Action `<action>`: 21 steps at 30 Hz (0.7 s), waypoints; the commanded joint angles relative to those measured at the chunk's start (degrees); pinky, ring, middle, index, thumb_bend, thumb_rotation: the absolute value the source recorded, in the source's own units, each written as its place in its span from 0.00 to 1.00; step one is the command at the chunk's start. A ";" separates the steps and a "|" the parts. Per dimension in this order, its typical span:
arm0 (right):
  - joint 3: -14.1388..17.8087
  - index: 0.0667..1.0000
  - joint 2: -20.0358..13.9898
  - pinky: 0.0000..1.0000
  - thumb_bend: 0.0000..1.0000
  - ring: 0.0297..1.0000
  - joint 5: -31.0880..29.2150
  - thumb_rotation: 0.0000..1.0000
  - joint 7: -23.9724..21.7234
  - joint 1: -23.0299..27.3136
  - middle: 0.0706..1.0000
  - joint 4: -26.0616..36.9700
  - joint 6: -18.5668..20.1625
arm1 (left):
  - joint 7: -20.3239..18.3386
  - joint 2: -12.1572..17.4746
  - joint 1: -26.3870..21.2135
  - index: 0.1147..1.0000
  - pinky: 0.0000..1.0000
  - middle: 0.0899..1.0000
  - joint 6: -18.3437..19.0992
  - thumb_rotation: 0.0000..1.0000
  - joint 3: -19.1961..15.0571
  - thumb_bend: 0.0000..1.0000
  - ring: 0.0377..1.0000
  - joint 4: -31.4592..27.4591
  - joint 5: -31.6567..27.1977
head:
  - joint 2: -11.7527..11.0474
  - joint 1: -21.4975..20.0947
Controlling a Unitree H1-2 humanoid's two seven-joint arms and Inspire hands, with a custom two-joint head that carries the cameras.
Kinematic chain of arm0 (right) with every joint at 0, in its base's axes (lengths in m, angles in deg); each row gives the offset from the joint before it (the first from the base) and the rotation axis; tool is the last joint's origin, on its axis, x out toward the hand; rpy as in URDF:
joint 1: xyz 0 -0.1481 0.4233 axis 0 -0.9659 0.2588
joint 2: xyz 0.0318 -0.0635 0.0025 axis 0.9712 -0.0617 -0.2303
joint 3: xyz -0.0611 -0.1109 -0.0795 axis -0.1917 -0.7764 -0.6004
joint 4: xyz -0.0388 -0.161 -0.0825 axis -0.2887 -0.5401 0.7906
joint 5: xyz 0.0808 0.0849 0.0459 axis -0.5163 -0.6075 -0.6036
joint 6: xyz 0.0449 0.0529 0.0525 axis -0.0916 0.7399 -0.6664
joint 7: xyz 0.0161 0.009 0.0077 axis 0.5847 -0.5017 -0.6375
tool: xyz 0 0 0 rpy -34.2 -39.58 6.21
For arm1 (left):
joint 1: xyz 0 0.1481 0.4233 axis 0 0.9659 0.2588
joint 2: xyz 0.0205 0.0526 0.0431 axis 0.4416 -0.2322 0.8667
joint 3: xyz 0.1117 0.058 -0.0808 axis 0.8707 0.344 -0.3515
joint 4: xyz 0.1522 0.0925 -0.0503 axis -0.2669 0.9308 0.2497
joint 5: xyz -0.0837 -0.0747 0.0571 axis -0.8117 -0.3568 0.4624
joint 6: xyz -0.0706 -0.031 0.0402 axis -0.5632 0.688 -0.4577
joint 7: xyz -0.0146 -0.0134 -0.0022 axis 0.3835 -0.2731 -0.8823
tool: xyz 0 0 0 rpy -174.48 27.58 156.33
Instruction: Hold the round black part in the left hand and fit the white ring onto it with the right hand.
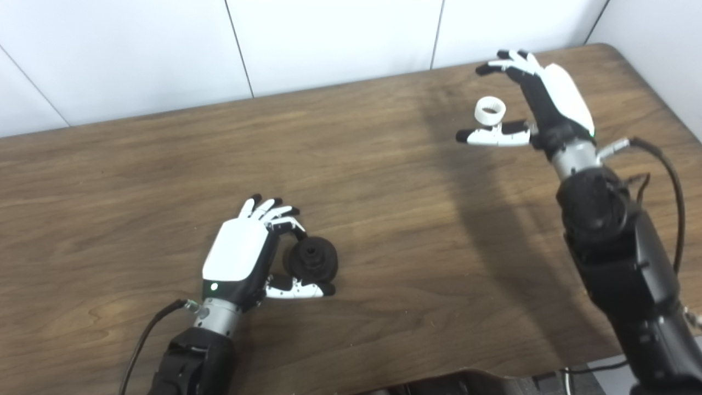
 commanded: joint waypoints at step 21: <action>-4.72 0.72 -6.43 1.00 0.78 0.99 6.88 0.21 -4.57 15.40 0.93 -23.13 0.11 | 0.76 3.02 1.39 0.42 0.98 0.79 -2.36 0.06 -1.70 0.52 0.89 1.96 -1.05 | -1.96 -4.65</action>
